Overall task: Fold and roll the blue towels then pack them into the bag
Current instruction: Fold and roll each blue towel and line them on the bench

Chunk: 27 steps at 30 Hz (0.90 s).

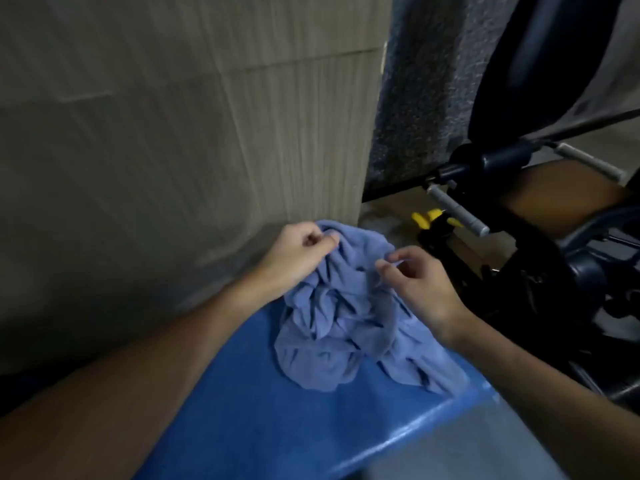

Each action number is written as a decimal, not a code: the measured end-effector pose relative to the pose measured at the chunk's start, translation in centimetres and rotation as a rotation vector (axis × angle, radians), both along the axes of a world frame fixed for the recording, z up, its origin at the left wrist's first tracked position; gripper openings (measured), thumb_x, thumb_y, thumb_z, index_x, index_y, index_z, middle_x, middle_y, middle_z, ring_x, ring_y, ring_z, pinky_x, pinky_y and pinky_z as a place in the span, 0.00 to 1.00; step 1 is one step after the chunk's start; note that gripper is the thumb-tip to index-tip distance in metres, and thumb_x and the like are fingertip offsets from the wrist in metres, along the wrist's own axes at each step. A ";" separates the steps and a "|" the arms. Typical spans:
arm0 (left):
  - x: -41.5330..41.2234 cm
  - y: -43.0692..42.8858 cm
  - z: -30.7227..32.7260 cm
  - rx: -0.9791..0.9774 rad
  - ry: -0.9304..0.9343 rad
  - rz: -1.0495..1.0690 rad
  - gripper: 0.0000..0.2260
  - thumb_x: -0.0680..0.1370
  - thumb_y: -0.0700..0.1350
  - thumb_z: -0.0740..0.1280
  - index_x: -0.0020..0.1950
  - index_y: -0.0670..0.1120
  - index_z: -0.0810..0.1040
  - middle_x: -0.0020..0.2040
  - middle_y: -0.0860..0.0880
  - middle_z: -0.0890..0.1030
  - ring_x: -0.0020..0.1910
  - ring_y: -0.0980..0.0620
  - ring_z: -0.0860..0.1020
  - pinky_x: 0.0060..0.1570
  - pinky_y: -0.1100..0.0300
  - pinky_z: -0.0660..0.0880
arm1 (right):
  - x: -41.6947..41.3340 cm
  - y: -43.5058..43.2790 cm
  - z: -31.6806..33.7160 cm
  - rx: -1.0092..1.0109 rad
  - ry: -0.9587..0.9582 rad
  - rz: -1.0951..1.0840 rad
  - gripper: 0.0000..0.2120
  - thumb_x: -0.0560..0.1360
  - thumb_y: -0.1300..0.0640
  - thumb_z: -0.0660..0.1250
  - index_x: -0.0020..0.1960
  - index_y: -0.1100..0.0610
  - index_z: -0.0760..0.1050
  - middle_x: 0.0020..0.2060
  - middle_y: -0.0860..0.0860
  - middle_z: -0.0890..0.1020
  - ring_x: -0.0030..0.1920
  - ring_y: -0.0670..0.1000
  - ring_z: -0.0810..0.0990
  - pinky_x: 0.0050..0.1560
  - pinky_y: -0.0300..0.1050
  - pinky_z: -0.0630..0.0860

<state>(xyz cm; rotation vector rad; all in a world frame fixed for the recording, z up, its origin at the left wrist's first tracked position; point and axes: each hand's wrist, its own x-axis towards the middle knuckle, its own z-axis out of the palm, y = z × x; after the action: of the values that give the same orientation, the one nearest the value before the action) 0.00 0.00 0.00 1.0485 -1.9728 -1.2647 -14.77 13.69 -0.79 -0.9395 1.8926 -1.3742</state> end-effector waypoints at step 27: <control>12.6 14.0 4.8 -0.533 0.034 0.250 0.03 0.74 0.37 0.70 0.42 0.44 0.82 0.33 0.50 0.81 0.35 0.48 0.80 0.41 0.53 0.78 | 13.2 8.4 5.8 -0.452 0.015 0.292 0.06 0.76 0.66 0.68 0.44 0.70 0.77 0.34 0.52 0.77 0.37 0.44 0.73 0.40 0.38 0.71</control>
<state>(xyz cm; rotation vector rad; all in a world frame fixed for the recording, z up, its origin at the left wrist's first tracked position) 12.58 13.97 4.80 0.9500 -1.9245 -0.5709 -1.56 22.08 5.05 -1.3839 1.4023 -1.6401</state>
